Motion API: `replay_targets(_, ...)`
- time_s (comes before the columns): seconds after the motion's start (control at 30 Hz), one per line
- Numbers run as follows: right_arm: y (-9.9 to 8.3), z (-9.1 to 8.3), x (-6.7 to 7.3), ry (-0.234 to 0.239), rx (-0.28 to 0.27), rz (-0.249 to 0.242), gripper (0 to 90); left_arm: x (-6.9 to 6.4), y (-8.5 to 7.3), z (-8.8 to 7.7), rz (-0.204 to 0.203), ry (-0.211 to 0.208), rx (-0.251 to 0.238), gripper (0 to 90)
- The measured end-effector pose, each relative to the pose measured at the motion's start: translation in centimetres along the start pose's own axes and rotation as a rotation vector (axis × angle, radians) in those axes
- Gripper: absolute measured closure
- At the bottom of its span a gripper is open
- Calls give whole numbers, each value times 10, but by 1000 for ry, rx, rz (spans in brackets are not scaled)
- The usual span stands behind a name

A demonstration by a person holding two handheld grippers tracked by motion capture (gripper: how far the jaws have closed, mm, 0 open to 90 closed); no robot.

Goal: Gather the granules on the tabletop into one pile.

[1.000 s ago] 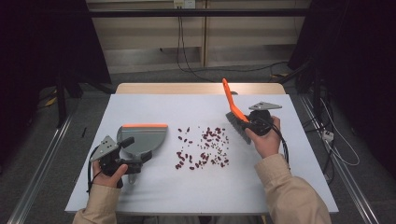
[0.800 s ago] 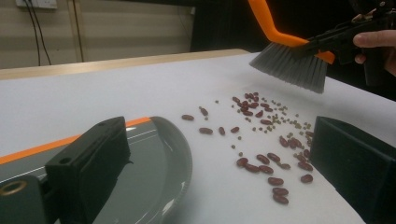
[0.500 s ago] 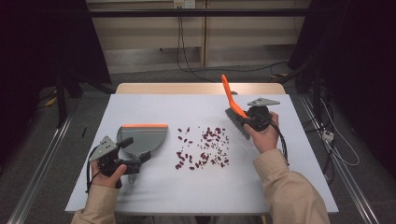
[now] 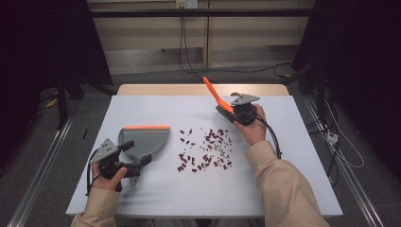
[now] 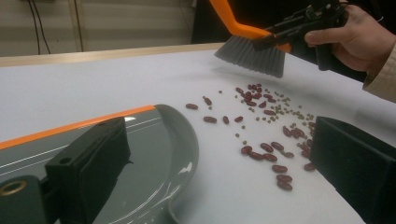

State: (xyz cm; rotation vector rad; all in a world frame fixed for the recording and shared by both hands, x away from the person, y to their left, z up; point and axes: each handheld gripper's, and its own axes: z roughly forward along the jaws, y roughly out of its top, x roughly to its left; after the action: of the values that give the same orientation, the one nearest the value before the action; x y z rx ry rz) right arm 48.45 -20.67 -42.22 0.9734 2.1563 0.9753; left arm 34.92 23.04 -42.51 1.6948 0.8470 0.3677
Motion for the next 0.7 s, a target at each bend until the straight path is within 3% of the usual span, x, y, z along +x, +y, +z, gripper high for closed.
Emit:
replay_targets(0.03,-1,6,3,10,9,-45,714,1,0,0,0,1,0,49)
replay_targets(0.1,-3,10,5,27,19,-74,714,1,0,0,-2,3,-3,49)
replay_targets(0.2,-4,12,8,59,19,-76,714,2,0,-1,2,8,-3,49)
replay_targets(0.33,-4,10,15,99,38,-133,714,2,1,-1,-5,15,-12,50)
replay_targets(0.37,-5,7,18,127,31,-135,713,2,1,-2,-2,19,-12,50)
replay_targets(0.7,-8,-5,38,193,31,-185,710,1,0,-6,7,26,-6,50)
